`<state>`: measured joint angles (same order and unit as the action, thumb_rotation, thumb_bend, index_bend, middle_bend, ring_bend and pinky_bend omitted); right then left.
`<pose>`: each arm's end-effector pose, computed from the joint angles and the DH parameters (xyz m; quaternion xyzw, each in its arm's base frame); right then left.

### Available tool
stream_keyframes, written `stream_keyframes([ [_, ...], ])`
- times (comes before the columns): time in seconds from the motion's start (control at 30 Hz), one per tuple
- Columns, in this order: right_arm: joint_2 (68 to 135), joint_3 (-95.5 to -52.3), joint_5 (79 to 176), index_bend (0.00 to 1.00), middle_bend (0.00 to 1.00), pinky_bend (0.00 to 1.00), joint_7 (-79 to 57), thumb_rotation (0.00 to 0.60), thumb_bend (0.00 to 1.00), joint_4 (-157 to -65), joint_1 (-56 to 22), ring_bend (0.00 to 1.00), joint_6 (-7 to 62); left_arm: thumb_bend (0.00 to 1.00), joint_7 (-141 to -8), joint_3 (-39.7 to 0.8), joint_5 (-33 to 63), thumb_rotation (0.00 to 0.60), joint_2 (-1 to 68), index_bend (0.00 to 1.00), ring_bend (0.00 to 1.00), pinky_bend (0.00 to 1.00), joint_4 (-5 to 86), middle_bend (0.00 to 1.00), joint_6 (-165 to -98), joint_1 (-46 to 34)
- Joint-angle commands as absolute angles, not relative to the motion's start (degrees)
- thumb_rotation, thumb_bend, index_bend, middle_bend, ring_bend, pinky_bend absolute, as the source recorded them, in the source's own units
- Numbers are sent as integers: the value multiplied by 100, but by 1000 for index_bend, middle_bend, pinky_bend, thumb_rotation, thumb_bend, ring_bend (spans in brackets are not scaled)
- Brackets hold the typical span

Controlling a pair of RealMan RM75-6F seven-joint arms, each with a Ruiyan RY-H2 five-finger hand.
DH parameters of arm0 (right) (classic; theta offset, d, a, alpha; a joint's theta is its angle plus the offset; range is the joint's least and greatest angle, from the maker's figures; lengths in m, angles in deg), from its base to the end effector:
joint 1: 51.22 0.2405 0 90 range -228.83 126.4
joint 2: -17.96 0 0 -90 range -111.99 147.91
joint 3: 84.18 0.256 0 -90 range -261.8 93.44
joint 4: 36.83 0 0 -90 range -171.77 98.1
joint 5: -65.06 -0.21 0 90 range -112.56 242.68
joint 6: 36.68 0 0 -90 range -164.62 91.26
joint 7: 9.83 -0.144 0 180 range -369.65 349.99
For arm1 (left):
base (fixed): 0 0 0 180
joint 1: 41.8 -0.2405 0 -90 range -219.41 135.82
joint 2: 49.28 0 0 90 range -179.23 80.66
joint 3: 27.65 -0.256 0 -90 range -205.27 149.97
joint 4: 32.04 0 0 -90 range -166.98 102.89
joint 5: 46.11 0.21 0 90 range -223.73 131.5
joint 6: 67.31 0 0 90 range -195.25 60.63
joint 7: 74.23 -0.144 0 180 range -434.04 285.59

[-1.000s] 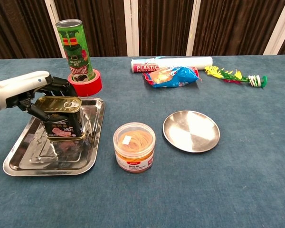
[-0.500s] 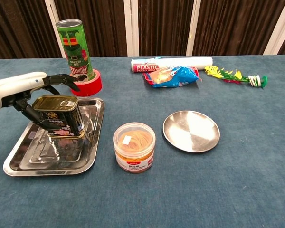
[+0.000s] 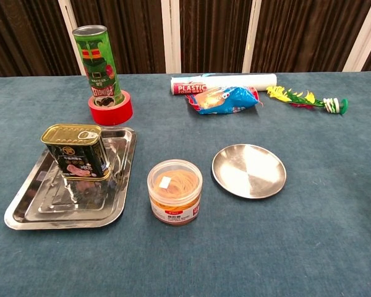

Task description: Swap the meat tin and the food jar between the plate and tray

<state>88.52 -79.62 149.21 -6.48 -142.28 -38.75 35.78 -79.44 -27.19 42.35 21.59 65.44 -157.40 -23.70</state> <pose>-0.2291 -0.2103 0.0849 0.6161 -0.4810 0.4411 0.4410 -0.2282 0.2278 0.1208 -0.6186 -0.3317 -0.5033 0.5040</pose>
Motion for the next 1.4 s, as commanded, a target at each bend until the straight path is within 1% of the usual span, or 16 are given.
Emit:
stream_keyframes([
  [0.03, 8806, -8093, 15648, 0, 0, 0, -1038, 600, 12, -14652, -3185, 0, 2753, 154, -8114, -3063, 4476, 600, 1880, 196, 0, 130, 6549, 5, -16404, -3109],
  [0.17, 8974, -7967, 15547, 0, 0, 0, -907, 600, 11, -14956, -2739, 0, 2144, 154, -7823, -3056, 4413, 600, 1938, 195, 0, 112, 6307, 3, -16521, -3275],
  [0.23, 9159, -7759, 15217, 0, 0, 0, -664, 600, 11, -15046, -2442, 0, 1794, 154, -7699, -3018, 4391, 600, 1958, 194, 0, 101, 6202, 1, -16549, -3331],
  [0.33, 9488, -7604, 14859, 0, 0, 0, -119, 600, 12, -15034, -2192, 0, 1602, 161, -7839, -2939, 4368, 600, 1977, 194, 0, 89, 6112, 0, -16614, -3396],
  [0.43, 9848, -7538, 14464, 0, 0, 0, 306, 600, 12, -15015, -1975, 0, 1431, 170, -8025, -2871, 4256, 600, 1974, 198, 0, 82, 6152, 0, -16606, -3461],
  [0.63, 10555, -7375, 13769, 0, 0, 0, 1164, 600, 12, -14615, -1647, 0, 1516, 172, -8249, -2789, 4144, 600, 1917, 195, 0, 79, 6307, 0, -16550, -3545],
  [0.97, 11278, -7183, 12937, 0, 0, 0, 1506, 600, 12, -13925, -1285, 15, 1651, 181, -8357, -2630, 4026, 600, 1954, 194, 0, 79, 6327, 0, -16416, -3592],
  [1.13, 11466, -7199, 12741, 0, 7, 0, 1562, 600, 12, -13591, -1140, 55, 1618, 182, -8474, -2573, 4026, 600, 2023, 195, 0, 80, 6302, 0, -16396, -3612],
  [1.2, 11536, -7205, 12682, 0, 28, 0, 1544, 600, 11, -13490, -1105, 85, 1632, 183, -8494, -2521, 3999, 600, 2063, 196, 0, 81, 6300, 0, -16411, -3626],
  [1.33, 11646, -7241, 12654, 0, 54, 0, 1489, 600, 12, -13333, -1056, 106, 1643, 185, -8626, -2419, 3942, 600, 2168, 196, 0, 81, 6252, 0, -16479, -3657],
  [1.4, 11687, -7259, 12654, 17, 94, 0, 1478, 600, 12, -13269, -1027, 141, 1630, 186, -8655, -2399, 3934, 600, 2199, 196, 0, 81, 6248, 0, -16476, -3661],
])
